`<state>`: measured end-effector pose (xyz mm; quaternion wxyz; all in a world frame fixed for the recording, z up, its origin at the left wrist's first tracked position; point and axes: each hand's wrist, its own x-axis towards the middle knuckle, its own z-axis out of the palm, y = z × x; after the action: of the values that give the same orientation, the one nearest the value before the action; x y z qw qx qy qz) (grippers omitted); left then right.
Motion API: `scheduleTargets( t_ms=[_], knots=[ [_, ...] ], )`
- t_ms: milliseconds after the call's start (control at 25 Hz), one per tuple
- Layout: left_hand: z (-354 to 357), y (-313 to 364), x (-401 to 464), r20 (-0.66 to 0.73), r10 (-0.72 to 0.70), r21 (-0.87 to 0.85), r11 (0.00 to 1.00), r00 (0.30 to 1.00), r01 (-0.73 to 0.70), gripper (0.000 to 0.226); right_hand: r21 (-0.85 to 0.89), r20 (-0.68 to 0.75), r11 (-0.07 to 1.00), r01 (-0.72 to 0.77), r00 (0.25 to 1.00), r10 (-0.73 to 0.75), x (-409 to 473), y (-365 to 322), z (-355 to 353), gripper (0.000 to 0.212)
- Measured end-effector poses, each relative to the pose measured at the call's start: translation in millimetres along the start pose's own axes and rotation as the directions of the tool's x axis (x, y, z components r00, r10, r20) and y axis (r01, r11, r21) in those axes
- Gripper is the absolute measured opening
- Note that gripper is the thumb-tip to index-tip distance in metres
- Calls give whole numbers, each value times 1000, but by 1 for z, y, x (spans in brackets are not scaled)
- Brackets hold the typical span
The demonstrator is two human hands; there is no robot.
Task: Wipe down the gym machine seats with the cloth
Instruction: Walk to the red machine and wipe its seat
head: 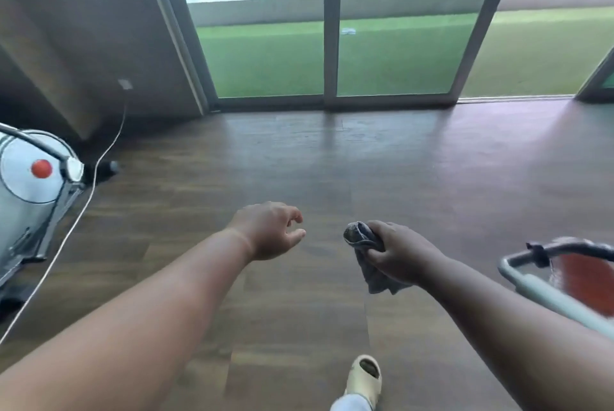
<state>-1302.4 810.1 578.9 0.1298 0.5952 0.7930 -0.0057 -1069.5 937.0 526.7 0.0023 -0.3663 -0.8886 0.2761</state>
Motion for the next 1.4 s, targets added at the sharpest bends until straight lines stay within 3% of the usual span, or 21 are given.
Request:
scheduleTargets(
  t_ms=[400, 720, 880, 1000, 1240, 1400],
  knots=[
    [-51, 10, 252, 28, 8, -29, 1000, 1000, -7, 40, -19, -56, 1000, 24, 998, -25, 198, 88, -126, 15],
    [-83, 39, 472, 96, 273, 47, 959, 957, -278, 40, 119, -138, 960, -253, 953, 269, 296, 195, -183, 39],
    [-113, 88, 598, 142, 462, 94, 874, 875, -477, 39, 248, -230, 864, -438, 840, 492, 324, 236, -232, 23],
    [-123, 149, 659, 165, 616, 118, 763, 770, -635, 37, 318, -276, 789, -526, 745, 608, 324, 266, -256, 28],
    [-102, 293, 728, 224, 800, 25, 566, 557, -824, 42, 429, -271, 624, -653, 566, 778, 284, 345, -284, 37],
    [-77, 401, 752, 269, 842, 56, 472, 468, -880, 35, 489, -234, 535, -689, 487, 841, 245, 424, -297, 37]
  ],
)
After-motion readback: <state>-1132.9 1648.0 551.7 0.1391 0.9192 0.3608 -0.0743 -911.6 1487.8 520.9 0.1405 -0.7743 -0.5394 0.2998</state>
